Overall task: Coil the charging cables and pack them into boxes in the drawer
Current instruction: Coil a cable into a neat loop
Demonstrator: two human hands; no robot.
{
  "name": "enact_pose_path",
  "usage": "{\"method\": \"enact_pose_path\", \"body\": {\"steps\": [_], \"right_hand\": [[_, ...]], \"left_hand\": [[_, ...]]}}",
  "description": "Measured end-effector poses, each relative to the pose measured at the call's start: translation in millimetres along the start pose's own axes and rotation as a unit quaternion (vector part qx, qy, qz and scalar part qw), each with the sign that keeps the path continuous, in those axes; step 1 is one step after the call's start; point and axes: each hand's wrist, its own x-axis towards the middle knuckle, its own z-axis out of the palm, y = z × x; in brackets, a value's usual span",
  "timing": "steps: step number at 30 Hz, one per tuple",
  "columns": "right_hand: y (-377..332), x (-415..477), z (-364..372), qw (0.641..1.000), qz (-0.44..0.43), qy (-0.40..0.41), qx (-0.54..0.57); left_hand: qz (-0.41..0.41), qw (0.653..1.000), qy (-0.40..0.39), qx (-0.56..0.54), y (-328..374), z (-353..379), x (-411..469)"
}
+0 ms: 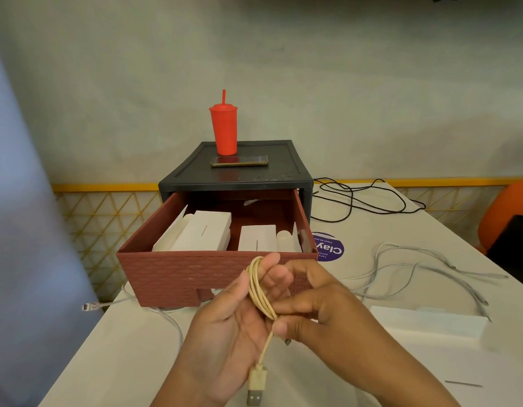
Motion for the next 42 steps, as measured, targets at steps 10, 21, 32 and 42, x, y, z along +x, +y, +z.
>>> {"method": "enact_pose_path", "body": {"steps": [10,21,32,42], "right_hand": [[16,2,4,0.995,-0.066,0.006,-0.075],[23,-4,1,0.959,0.068,-0.013,0.274],[24,-3,26,0.972,0.053,0.230,-0.002],[14,-2,23,0.982,0.107,0.150,0.030]], "left_hand": [[0.002,0.991,0.081,0.104,1,4,-6],[0.058,0.924,0.079,0.370,18,0,-6],[-0.001,0.889,0.069,0.453,10,10,-12],[-0.004,0.853,0.121,0.508,6,5,-13]]}}
